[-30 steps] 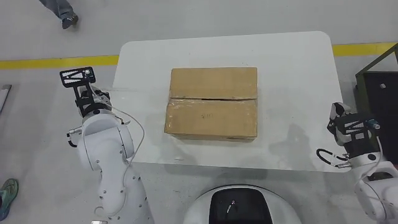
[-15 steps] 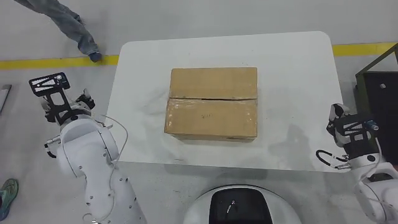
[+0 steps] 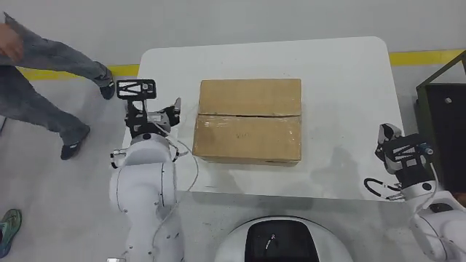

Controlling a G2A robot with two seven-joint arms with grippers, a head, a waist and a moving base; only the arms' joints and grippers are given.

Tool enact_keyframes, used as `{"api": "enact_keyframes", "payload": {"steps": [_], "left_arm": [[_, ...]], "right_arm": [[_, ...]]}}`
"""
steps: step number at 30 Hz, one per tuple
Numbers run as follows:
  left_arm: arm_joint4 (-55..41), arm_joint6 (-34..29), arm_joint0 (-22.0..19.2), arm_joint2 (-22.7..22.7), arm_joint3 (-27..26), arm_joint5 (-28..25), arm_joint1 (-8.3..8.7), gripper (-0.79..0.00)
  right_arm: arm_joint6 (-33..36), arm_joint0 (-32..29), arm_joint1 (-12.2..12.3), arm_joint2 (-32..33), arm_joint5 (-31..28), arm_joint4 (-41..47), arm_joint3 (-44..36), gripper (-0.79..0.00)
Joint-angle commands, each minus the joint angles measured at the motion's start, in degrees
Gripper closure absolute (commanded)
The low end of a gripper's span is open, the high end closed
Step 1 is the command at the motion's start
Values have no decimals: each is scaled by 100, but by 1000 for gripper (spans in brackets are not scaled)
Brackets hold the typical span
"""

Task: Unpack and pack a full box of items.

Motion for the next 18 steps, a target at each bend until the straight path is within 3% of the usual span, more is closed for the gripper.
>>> {"api": "enact_keyframes", "payload": {"steps": [1, 6, 10, 18], "left_arm": [[-106, -2, -73, 467, 223, -51, -24, -785], [-516, -5, -421, 1729, 1063, -354, -124, -785], [-430, -149, -707, 2261, 1549, -665, -167, -785], [-32, -312, -993, 2506, 1945, -938, -180, -785]], "right_arm": [[-2, -7, -1, -1, -2, -5, -6, 0], [-59, -82, -4, 79, 28, -1, -18, 0], [-106, -183, -8, 205, 92, 73, 0, 0], [-202, -336, -21, 395, 150, 245, 64, 0]]}}
